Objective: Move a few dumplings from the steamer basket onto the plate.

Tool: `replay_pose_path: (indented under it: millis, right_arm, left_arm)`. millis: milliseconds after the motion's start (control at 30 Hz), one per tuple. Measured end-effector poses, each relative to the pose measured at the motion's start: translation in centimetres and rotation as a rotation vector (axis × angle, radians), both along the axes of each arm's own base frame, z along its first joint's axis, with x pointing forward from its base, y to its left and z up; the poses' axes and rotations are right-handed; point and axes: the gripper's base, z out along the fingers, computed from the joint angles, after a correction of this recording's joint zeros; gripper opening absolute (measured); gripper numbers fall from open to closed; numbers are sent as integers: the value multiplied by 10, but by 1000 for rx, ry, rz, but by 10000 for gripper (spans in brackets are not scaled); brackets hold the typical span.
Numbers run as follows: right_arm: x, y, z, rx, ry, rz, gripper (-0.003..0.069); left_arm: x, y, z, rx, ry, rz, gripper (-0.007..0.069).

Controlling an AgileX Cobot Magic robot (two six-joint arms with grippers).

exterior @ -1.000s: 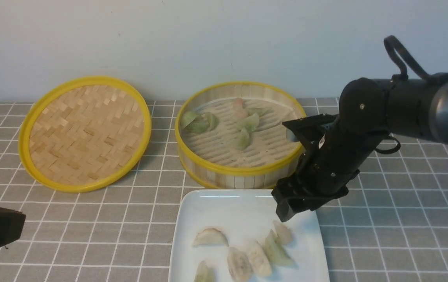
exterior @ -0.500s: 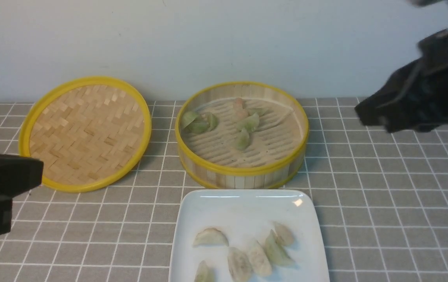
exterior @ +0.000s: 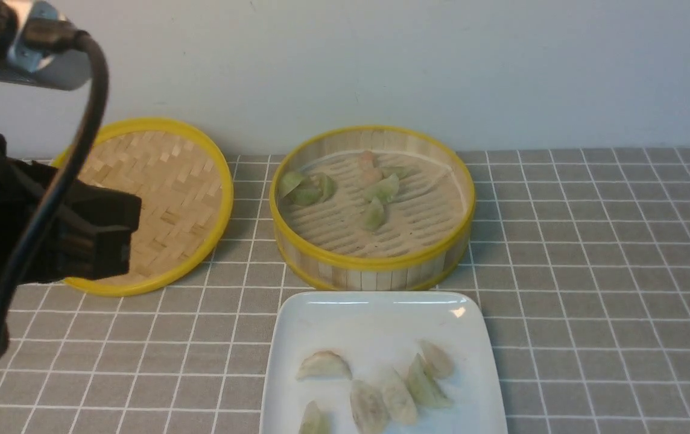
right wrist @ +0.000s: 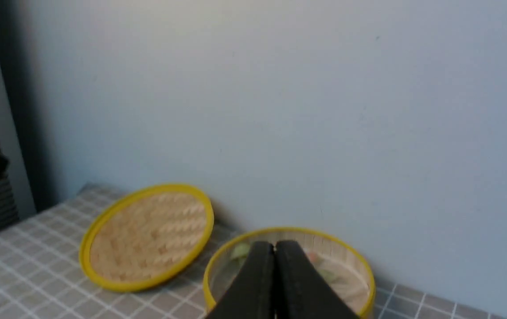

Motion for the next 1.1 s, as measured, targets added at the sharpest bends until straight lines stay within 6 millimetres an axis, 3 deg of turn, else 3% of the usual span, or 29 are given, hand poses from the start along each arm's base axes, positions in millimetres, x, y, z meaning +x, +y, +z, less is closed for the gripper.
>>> replay_pose_path:
  millis: [167,567,767,967,1100]
  right_arm:
    - [-14,-9,-26,146,-75,-2,-13]
    - [-20,-12,-32,186,-110,0,-13]
    - [-20,-11,-33,181,-102,1,-13]
    - [-20,-11,-33,180,-102,0,-13]
    - [-20,-11,-33,180,-102,0,-13]
  left_arm:
    - [10,-5,-8,18,34,0,-5]
    - [7,-3,-8,42,19,-21,-5]
    - [-29,15,0,-44,-151,-12,-5]
    - [-64,34,-8,-127,-306,-1,-5]
    - [-78,41,-12,-148,-337,-1,-5]
